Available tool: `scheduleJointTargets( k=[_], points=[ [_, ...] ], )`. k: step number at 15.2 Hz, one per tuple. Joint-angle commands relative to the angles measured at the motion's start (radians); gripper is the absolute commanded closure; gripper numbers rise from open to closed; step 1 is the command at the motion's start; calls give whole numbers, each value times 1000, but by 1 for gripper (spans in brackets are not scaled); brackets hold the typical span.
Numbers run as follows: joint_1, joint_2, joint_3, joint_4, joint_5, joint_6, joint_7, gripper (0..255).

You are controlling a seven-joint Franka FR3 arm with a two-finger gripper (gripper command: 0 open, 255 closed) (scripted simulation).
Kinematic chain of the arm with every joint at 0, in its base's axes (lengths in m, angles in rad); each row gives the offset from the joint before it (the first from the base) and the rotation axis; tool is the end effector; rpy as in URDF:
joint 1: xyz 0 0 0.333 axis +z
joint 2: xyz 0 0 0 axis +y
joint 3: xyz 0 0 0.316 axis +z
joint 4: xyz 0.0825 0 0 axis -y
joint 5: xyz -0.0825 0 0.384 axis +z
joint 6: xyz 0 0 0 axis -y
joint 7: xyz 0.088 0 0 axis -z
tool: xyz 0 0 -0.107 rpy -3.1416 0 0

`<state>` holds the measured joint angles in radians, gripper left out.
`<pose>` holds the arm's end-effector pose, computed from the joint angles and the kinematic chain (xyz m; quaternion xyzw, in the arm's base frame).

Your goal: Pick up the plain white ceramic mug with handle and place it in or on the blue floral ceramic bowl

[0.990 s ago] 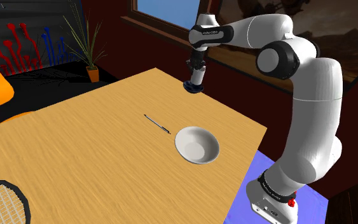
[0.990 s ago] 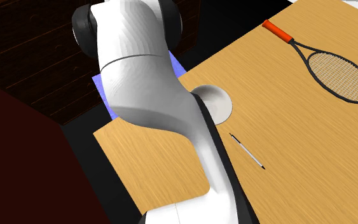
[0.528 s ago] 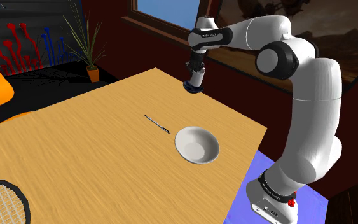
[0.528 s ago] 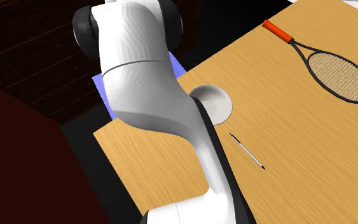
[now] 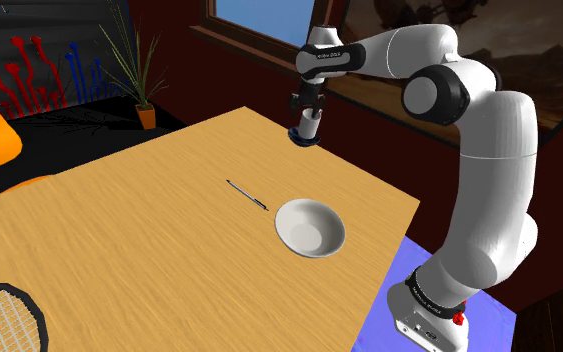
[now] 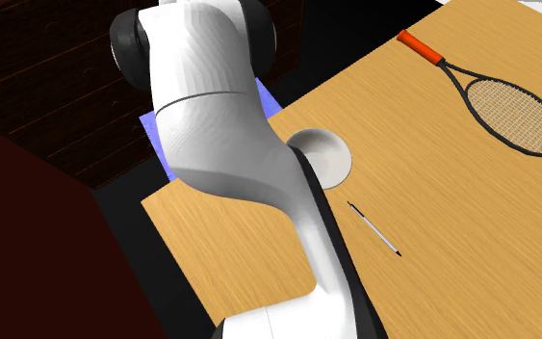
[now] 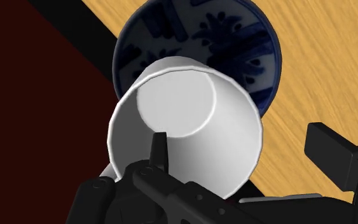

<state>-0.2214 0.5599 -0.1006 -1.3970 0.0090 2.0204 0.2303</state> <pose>0.6865 -0.2137 0.3891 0.9631 -0.2660 0.0320 0.0238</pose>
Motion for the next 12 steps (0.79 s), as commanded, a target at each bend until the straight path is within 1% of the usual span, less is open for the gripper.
scheduleJointTargets(
  k=[1, 4, 12],
  points=[
    [1, -11, 0, 16, -1, -27, 1, 0],
    [3, -36, -1, 70, -3, -106, 2, 0],
    [3, -36, -1, 70, -3, -106, 2, 0]
  ],
)
